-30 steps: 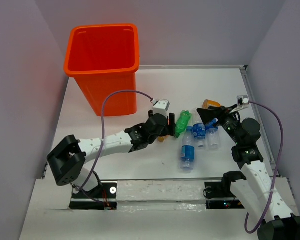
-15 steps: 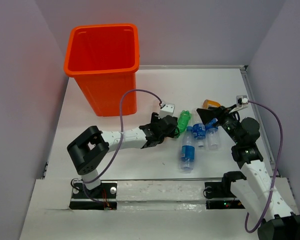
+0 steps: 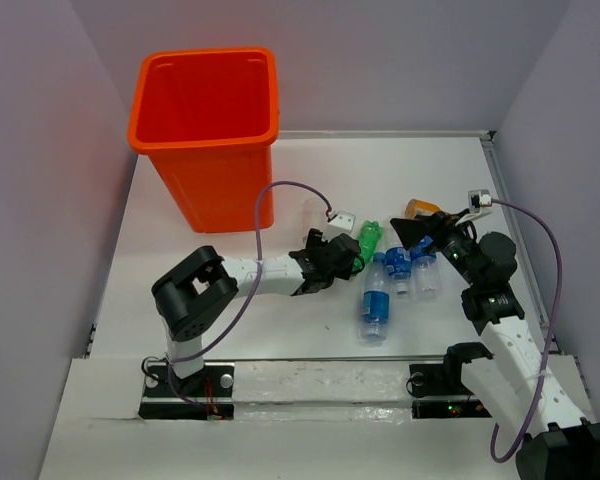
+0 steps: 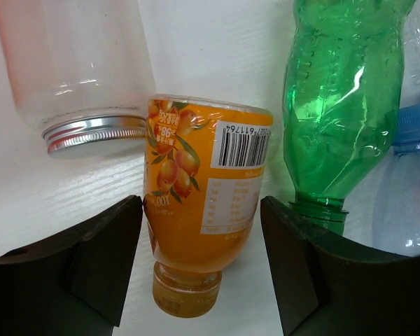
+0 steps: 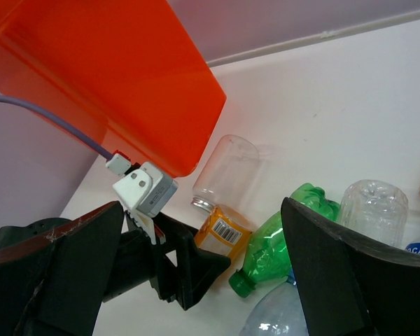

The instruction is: Put the plastic bottles in the bin

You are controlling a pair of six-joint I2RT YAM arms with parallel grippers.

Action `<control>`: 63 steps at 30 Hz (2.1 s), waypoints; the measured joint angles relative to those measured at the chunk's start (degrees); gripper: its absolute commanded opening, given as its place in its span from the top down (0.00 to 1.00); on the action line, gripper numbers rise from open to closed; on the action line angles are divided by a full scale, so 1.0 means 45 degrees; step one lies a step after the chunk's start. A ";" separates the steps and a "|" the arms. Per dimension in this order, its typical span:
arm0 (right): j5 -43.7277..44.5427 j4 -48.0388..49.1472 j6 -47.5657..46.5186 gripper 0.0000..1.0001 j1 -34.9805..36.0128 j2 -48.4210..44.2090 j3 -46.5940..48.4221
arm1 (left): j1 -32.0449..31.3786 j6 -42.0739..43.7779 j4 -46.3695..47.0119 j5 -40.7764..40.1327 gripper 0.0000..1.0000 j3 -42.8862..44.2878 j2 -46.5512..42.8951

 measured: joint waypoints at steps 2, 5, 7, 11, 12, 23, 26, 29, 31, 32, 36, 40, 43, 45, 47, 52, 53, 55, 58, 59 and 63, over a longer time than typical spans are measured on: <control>-0.0034 -0.0005 -0.0005 0.01 0.0000 0.0024 0.0000 | -0.0005 0.0000 0.0005 0.0039 0.22 0.0015 0.0024; -0.0068 0.0000 -0.0005 0.00 0.0000 0.0024 0.0000 | 0.0000 -0.0005 0.0049 0.0092 0.23 0.0039 0.0136; -0.0087 0.0000 -0.0005 0.00 0.0000 0.0024 0.0000 | 0.0000 -0.0010 0.0034 0.0151 0.23 0.0039 0.0209; -0.0102 0.0000 -0.0005 0.00 0.0000 0.0024 0.0000 | 0.0000 -0.0019 0.0044 0.0243 0.23 0.0039 0.0253; -0.0102 0.0005 -0.0005 0.00 0.0000 0.0024 0.0000 | 0.0000 -0.0024 0.0049 0.0267 0.23 0.0039 0.0253; -0.0199 0.0015 -0.0005 0.00 0.0000 0.0165 0.0000 | -0.0005 -0.0243 0.0277 0.0301 0.48 -0.0442 -0.0117; -0.0204 0.0015 -0.0005 0.00 0.0000 0.0170 0.0000 | -0.0005 -0.0248 0.0121 0.0287 0.49 -0.0894 -0.0991; -0.0223 0.0015 0.0000 0.00 0.0000 0.0170 0.0000 | -0.0029 -0.0243 -0.0005 0.0248 0.49 -0.1234 -0.2404; -0.0238 0.0019 0.0000 0.00 0.0000 0.0170 0.0000 | -0.0068 -0.0243 0.0015 0.0233 0.51 -0.1345 -0.3444; -0.0238 0.0015 0.0000 0.00 0.0000 0.0170 0.0000 | -0.0092 -0.0238 0.0015 0.0228 0.51 -0.1413 -0.4153; -0.0325 0.0029 0.0000 0.00 0.0000 0.0233 0.0000 | -0.0126 -0.0097 0.0019 0.0233 0.51 -0.1511 -0.6445; -0.0510 0.0024 0.0005 0.00 0.0000 0.0520 0.0000 | -0.0121 0.0442 -0.0107 0.0151 0.51 -0.1064 -0.8476; -0.0568 0.0029 0.0010 0.00 0.0000 0.0612 0.0000 | -0.0121 0.1107 -0.0369 -0.0015 0.51 0.0680 -0.8942; -0.0631 0.0097 0.0015 0.00 0.0000 0.0685 0.0000 | -0.0121 0.1642 -0.0413 -0.0223 0.50 0.2186 -0.8859; -0.0767 0.0185 0.0044 0.00 0.0000 0.0933 0.0000 | -0.0044 0.2171 -0.0525 -0.0534 0.48 0.3895 -0.8631; -0.1409 0.0359 0.0146 0.01 0.0136 0.2225 0.0029 | 0.1753 0.3172 -0.0466 -0.0627 0.44 0.7383 -0.7558; -0.1530 0.0359 0.0146 0.01 0.0209 0.2482 0.0073 | 0.2739 0.3186 -0.0500 -0.0384 0.44 0.8126 -0.7184; -0.1719 0.0330 0.0131 0.01 0.0442 0.2997 0.0170 | 0.4745 0.3094 -0.0724 -0.0233 0.43 0.9486 -0.6222; -0.1783 0.0306 0.0029 0.00 0.0763 0.3245 0.0287 | 0.6781 0.2866 -0.1341 -0.0049 0.09 1.1069 -0.4682; -0.1778 0.0296 -0.0034 0.00 0.0850 0.3269 0.0335 | 0.7218 0.2730 -0.1588 0.0112 0.01 1.1628 -0.4129; -0.1613 0.0160 -0.0369 0.00 0.1399 0.3439 0.0714 | 0.8398 0.2346 -0.2710 0.0529 0.01 1.2886 -0.2458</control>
